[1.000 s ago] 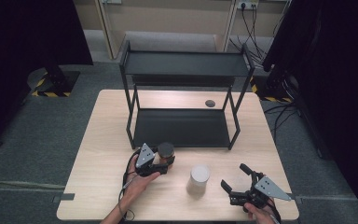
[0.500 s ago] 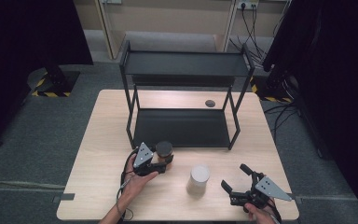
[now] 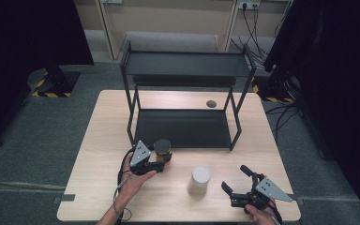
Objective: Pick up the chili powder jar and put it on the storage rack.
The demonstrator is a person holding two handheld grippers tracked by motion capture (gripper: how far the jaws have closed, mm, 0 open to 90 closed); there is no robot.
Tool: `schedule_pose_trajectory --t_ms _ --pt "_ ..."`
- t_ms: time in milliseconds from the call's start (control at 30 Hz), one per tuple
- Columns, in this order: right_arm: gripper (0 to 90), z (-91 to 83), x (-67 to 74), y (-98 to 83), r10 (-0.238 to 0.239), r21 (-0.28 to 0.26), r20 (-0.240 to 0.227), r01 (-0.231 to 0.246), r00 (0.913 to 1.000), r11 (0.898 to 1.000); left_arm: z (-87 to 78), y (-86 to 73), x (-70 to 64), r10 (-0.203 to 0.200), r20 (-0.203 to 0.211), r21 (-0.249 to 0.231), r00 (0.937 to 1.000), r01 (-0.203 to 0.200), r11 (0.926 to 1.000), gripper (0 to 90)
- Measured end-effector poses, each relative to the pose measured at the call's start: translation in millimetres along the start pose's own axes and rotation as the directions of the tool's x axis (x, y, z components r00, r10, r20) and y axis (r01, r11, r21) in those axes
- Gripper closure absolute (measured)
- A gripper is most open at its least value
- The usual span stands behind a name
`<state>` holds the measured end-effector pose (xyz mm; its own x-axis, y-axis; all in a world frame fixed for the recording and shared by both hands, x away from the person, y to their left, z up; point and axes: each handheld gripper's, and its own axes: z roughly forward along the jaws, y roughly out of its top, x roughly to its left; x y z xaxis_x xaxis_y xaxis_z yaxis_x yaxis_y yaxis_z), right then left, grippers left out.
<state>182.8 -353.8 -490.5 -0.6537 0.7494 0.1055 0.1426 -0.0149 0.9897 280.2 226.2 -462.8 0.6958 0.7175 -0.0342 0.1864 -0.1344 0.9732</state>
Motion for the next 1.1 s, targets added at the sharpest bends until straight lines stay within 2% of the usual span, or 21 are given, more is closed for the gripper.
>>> schedule_pose_trajectory --t_ms 600,1100 --pt "0.3 1.0 0.1 0.1 0.003 0.002 -0.003 -0.003 1.0000 1.000 -11.5 23.9 -2.8 -0.001 -0.010 -0.019 1.0000 0.001 0.9998 31.7" --pt "0.3 1.1 0.3 0.0 0.001 0.003 -0.009 -0.001 1.0000 1.000 -22.2 52.1 0.7 0.002 0.000 -0.044 1.0000 -0.002 0.9990 31.7"
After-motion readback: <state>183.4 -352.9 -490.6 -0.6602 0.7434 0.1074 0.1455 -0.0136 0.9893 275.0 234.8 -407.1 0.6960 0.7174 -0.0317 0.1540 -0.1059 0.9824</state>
